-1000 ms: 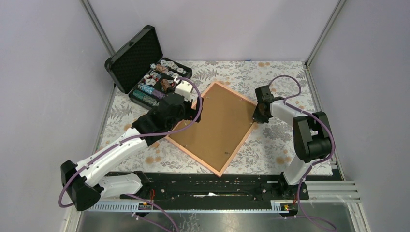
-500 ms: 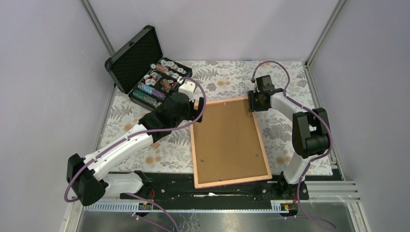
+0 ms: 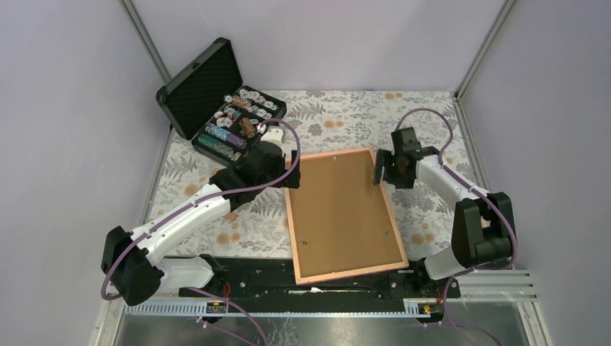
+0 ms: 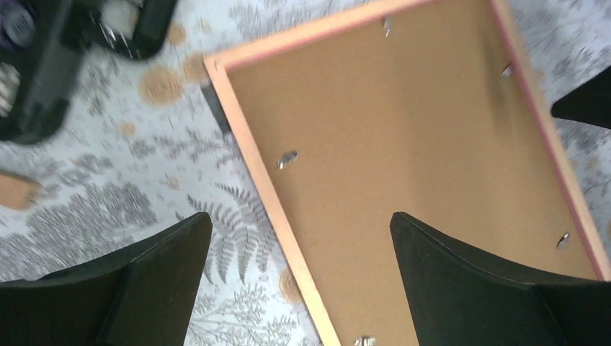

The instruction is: Put the photo into the frame

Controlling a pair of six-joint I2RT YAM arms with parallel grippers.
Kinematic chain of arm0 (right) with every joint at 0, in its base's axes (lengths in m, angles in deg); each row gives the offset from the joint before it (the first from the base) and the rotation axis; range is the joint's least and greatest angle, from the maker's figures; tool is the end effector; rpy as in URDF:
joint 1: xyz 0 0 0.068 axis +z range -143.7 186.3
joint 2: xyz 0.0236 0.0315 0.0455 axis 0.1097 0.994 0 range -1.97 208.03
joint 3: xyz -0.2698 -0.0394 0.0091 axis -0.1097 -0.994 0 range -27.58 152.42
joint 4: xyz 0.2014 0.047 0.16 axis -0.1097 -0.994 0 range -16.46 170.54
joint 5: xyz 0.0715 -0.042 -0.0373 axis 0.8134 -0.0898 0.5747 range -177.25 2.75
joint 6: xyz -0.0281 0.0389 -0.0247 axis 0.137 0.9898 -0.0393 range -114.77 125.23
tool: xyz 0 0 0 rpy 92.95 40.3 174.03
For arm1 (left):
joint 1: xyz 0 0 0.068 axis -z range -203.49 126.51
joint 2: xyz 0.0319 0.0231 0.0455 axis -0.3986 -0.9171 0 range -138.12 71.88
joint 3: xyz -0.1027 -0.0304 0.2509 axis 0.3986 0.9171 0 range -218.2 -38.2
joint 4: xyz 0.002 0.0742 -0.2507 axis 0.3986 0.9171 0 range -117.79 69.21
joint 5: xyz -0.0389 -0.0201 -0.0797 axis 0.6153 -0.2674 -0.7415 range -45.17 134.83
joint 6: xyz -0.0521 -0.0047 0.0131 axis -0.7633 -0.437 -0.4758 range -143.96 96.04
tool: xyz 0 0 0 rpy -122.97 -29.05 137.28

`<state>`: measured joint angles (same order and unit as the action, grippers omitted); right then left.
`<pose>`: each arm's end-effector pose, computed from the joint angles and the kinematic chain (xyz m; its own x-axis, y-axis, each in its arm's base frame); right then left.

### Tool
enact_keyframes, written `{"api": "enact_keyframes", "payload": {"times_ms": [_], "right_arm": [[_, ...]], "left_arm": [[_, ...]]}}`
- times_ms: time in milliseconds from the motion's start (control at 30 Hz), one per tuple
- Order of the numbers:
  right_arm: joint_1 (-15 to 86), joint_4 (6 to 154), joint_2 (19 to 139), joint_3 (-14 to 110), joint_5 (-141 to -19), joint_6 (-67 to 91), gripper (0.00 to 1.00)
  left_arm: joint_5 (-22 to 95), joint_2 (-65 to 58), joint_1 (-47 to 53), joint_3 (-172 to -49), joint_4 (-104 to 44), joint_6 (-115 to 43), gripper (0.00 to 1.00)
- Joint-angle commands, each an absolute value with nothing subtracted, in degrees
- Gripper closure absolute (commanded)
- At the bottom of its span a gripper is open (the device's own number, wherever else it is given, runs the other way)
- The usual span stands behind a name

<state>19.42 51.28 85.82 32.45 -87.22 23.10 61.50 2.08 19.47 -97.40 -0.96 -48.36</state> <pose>0.3060 0.0714 0.2243 -0.8472 0.1177 -0.5181 0.0344 0.9853 0.1675 0.2021 -0.1742 0.3095 -0.6058 0.0233 -0.7952 0.2591 0.9509 -0.1695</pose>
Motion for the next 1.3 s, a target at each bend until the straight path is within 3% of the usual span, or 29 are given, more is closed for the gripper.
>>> {"api": "enact_keyframes", "payload": {"times_ms": [0,133,267,367,433,500,533,633,667,767,1067,1267], "right_arm": [[19.7,53.6,84.0,25.3,-85.2,28.1,0.26],[19.9,58.3,87.5,23.5,-84.4,29.8,0.44],[20.2,64.6,92.4,24.1,-86.3,30.6,0.72],[20.2,66.2,98.1,29.8,-89.7,29.9,0.89],[20.2,64.3,102.4,36.2,-90.1,26.0,0.95],[20.3,60.4,105.9,43.1,-89.8,23.0,0.92],[20.3,57.6,107.2,46.0,-89.8,22.0,0.84],[20.2,53.7,105.7,48.0,-90.3,21.5,0.41],[20.3,52.8,104.1,47.0,-90.8,21.9,0.31],[20.2,51.0,96.8,41.4,-90.1,23.8,0.17],[20.3,51.0,83.1,22.6,-87.4,29.6,0.18],[20.7,51.1,83.6,20.2,-85.6,30.3,0.32]], "left_arm": [[53.7,2.4,17.6,-89.2,-2.6,-57.2,0.01],[45.7,1.9,16.3,-81.5,-8.4,-63.3,0.01],[43.7,2.6,16.3,-79.3,-11.1,-65.0,0.01],[44.6,3.0,16.3,-80.8,-10.3,-64.2,0.02],[44.6,3.2,16.3,-82.2,-9.1,-63.1,0.01],[44.6,3.4,16.2,-83.6,-8.0,-62.2,0.01],[44.7,3.5,16.2,-84.3,-7.3,-61.6,0.01],[46.1,4.0,16.1,-86.8,-5.2,-59.2,0.01],[46.0,4.1,16.1,-87.7,-4.7,-58.2,0.02],[46.3,3.7,15.7,-90.8,-2.9,-55.3,0.01],[42.9,-2.5,13.9,-102.8,1.2,-47.6,0.01],[44.5,-4.5,13.9,-106.5,2.4,-43.4,0.02]]}}
